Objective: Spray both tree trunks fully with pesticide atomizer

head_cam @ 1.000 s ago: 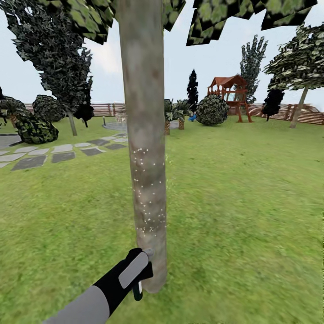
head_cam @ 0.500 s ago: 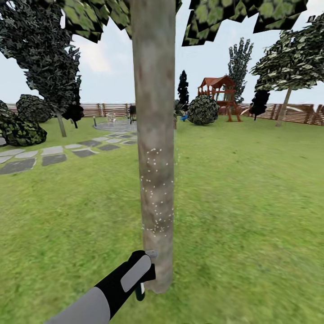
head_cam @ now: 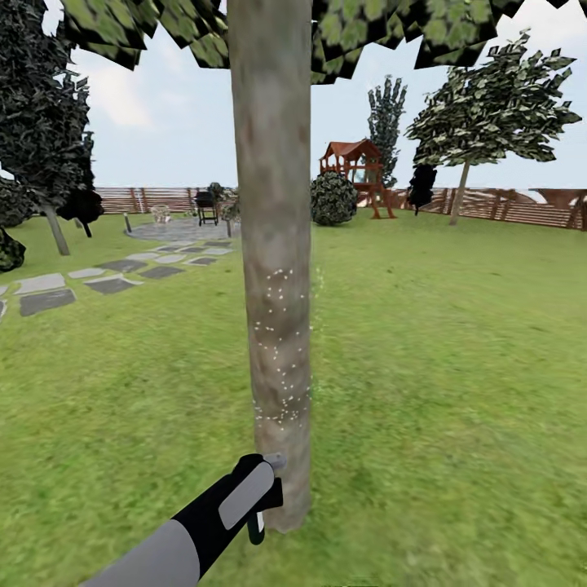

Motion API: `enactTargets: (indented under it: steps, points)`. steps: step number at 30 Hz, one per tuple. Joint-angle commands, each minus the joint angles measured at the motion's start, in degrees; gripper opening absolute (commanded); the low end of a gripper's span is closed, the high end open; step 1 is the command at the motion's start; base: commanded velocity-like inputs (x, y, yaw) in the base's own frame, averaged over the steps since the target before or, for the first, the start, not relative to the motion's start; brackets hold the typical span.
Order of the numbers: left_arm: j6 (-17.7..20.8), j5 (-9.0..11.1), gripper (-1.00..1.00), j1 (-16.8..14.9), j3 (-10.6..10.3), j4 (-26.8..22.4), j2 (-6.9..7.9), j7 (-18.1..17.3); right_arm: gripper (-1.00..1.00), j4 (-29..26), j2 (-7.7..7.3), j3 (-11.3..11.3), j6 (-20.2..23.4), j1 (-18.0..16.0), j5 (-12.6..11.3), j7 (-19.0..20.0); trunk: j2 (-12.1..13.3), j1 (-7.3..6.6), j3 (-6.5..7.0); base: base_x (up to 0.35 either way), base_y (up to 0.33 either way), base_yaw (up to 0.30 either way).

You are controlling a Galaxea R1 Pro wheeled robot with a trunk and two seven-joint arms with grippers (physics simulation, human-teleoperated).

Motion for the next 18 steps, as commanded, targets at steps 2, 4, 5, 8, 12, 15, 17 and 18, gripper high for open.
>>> enactTargets:
  steps: [2,4,5,8,12,15,17,18]
  points:
    - [0.0,0.3,-1.0,0.0,-0.2,-0.1,0.05,0.3,-1.0,0.1,0.03,-0.2,0.0,0.0,-0.6,0.5,-0.1,0.02,-0.05,0.0,0.334,-0.286]
    - [0.0,0.3,-1.0,0.0,-0.2,-0.1,0.05,0.3,-1.0,0.1,0.04,-0.2,0.0,0.0,-0.6,0.5,-0.1,0.02,-0.05,0.0,0.334,-0.286]
    - [-0.1,0.3,-1.0,0.0,-0.2,0.0,0.05,0.3,-1.0,0.1,0.04,-0.2,0.0,0.0,-0.6,0.5,-0.1,0.02,-0.05,0.0,0.334,-0.285]
    - [-1.0,0.4,-1.0,0.0,-0.2,0.0,0.05,0.3,-1.0,0.1,0.04,-0.2,-0.1,0.0,-0.6,0.5,-0.1,0.02,-0.05,0.0,0.334,-0.234]
    - [-1.6,0.4,-1.0,0.0,-0.5,0.1,0.05,0.0,-1.0,0.1,0.18,-0.1,-0.1,0.0,-0.6,0.4,-0.1,0.02,-0.05,0.0,0.334,-0.053]
    - [-1.7,0.3,-1.0,0.0,-0.7,0.4,0.01,-0.7,-1.0,0.1,0.19,-0.1,-0.1,0.0,-0.5,0.4,-0.1,0.02,-0.05,0.0,0.334,-0.072]
    - [-1.7,0.3,-1.0,0.0,-0.7,0.5,-0.01,-0.9,-1.0,0.1,0.14,-0.1,-0.1,0.0,-0.6,0.4,-0.1,0.02,-0.05,0.0,0.334,-0.195]
    - [-1.7,0.3,-1.0,0.0,-0.7,0.6,-0.02,-1.0,-1.0,0.1,0.14,-0.1,-0.1,0.0,-0.6,0.4,-0.1,0.02,-0.05,0.0,0.334,-0.229]
